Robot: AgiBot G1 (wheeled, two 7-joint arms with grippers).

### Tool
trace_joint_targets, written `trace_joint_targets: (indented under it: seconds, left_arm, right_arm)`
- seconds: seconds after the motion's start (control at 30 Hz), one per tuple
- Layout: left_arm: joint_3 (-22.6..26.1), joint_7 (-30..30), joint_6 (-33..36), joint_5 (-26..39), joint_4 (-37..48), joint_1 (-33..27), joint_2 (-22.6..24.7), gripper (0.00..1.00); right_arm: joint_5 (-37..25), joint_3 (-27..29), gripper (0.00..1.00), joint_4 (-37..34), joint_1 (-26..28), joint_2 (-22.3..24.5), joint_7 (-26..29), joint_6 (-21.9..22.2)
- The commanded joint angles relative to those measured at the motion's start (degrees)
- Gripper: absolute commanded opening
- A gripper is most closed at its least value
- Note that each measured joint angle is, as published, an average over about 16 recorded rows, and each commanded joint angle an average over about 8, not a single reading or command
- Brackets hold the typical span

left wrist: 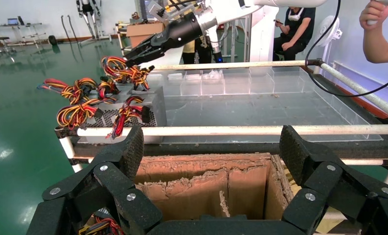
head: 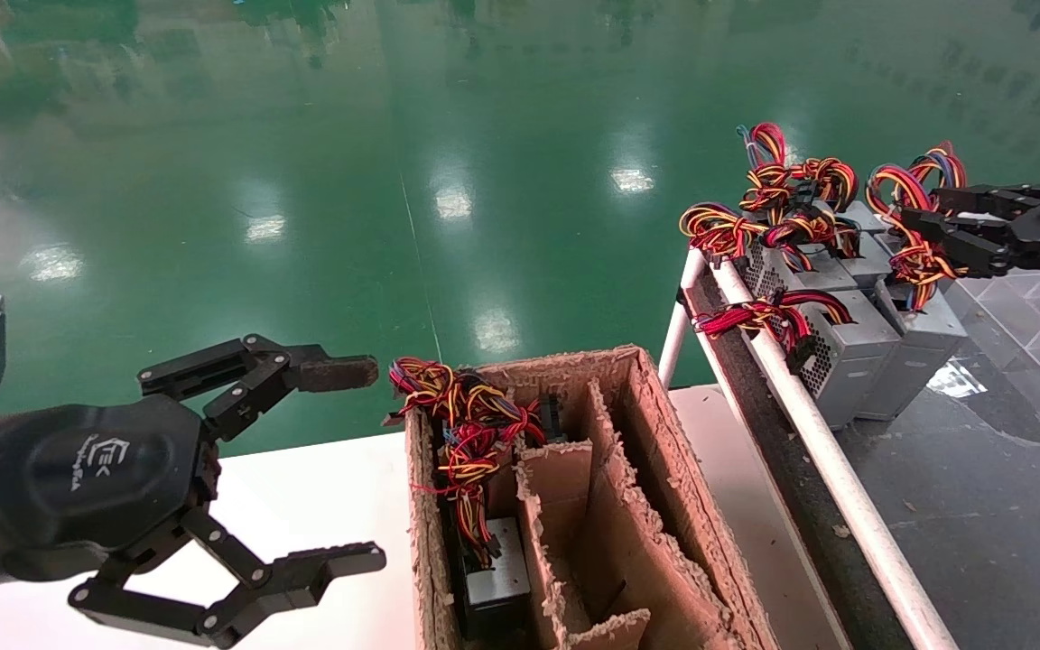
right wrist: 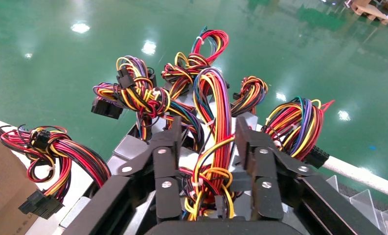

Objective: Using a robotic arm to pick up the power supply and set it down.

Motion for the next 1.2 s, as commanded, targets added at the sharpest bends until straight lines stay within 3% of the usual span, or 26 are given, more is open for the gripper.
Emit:
trace_joint_targets:
  seconds: [0.03,0.5,1.2]
  left_arm:
    - [0.0,0.0,0.0,0.0,0.0,0.0,0.0,1.0]
    - [0.0,0.0,-0.01,-0.01,0.02,0.01,-0.01,1.0]
    - [0.0,0.01,-0.01,-0.01,0.03,0.01,-0.01,1.0]
  right_arm:
    - [0.06,0.04,1.0,-0.01,0.11,0.09,0.16,0.09]
    - [2.01,1.47,1.0,2.8,-0.72,1.56,-0.51,-1.67]
    - [9.74,8.24,1.0,27.45,-15.84,4.85,7.96,-7.88]
